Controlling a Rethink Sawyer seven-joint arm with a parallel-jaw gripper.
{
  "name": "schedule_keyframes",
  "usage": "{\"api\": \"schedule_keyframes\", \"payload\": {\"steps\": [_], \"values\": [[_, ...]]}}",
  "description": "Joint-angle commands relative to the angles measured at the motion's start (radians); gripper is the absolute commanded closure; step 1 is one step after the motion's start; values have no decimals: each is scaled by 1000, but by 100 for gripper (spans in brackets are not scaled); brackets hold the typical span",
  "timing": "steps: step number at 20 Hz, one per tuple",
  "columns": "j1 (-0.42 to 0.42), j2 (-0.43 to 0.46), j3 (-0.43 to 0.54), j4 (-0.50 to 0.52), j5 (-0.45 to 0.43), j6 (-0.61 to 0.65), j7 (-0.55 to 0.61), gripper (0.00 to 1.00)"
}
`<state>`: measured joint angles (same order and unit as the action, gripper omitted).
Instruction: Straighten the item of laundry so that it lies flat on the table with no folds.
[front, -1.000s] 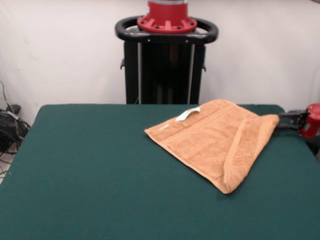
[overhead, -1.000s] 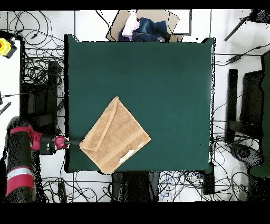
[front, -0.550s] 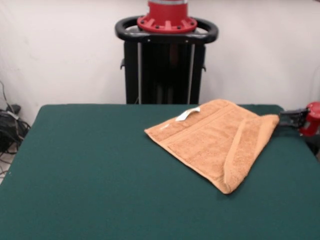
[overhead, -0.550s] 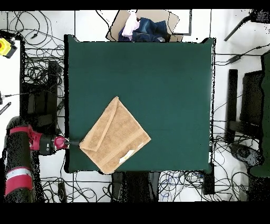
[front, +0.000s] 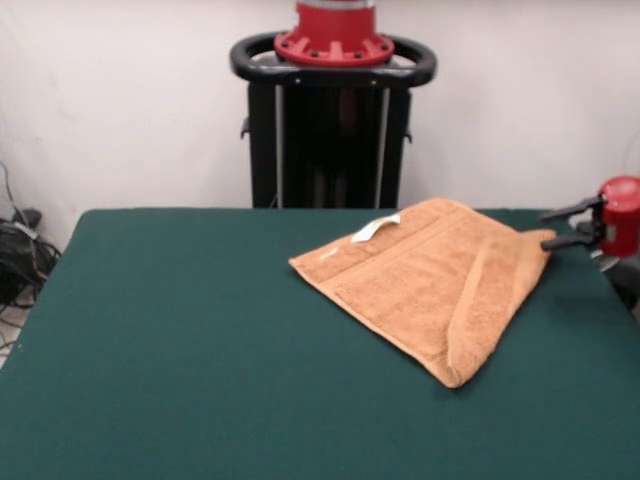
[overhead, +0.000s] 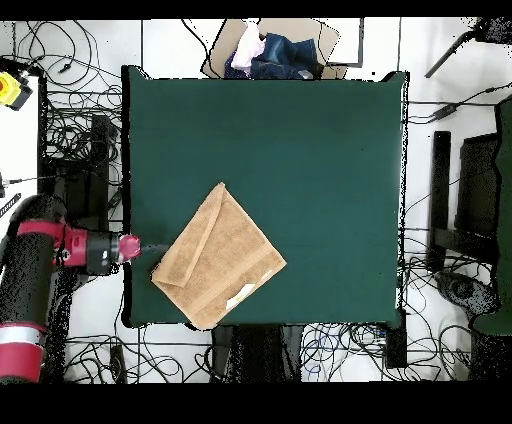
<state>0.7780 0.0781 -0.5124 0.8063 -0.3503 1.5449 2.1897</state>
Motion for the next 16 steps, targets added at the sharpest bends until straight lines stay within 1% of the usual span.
{"api": "schedule_keyframes", "payload": {"steps": [1, 3, 4, 6, 7, 9, 12, 13, 14, 15, 16], "values": [[-198, -312, 54, 447, -55, -464, -70, 0], [-245, -327, 52, 513, -114, -631, -98, 0], [-259, -323, 50, 530, -143, -694, -101, 0], [-276, -321, 53, 555, -183, -766, -106, 0], [-288, -328, 60, 564, -193, -769, -122, 0], [-317, -357, 66, 602, -220, -818, -135, 0], [-388, -421, 89, 712, -265, -946, -154, 0], [-434, -458, 119, 762, -279, -1016, -181, 0], [-502, -507, 172, 822, -279, -1080, -219, 0], [-602, -567, 254, 892, -270, -1129, -281, 0], [-709, -606, 353, 951, -265, -1169, -326, 0]]}}
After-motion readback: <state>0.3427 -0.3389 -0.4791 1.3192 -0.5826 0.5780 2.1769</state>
